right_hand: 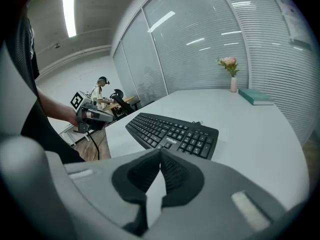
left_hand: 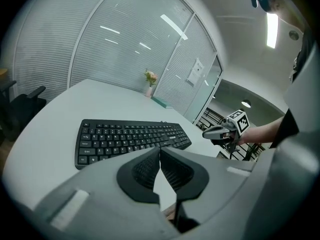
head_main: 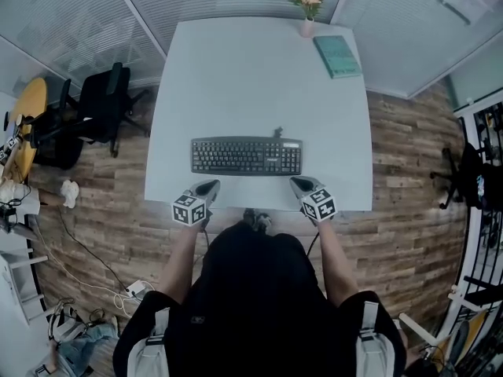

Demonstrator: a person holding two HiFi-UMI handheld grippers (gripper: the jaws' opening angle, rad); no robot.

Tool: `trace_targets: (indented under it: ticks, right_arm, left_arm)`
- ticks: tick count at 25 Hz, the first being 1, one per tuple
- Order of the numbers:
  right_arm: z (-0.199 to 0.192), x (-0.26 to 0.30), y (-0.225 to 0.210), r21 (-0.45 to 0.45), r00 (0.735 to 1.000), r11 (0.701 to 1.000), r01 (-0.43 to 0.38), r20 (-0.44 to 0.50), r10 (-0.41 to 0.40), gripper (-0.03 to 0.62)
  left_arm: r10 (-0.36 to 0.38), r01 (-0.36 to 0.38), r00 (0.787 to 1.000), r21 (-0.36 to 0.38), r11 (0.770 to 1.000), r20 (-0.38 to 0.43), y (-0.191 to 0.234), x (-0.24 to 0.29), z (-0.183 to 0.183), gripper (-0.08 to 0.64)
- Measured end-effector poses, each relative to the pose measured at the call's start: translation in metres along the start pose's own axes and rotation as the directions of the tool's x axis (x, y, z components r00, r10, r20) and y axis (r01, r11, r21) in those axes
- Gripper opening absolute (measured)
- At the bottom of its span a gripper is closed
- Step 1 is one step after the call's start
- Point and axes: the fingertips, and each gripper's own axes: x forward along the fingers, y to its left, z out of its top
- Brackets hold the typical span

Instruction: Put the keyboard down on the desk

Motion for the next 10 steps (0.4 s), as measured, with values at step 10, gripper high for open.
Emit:
trace_targets:
  ticks: [10]
  right_arm:
    - [-0.017, -0.015, 0.015, -0.012, 1.000, 1.000, -0.020, 0.000, 0.020, 0.003]
  left_arm:
    - [0.025, -0.025, 1.000, -0.011, 1.000, 0.008, -0.016, -0.018, -0.020, 0.013]
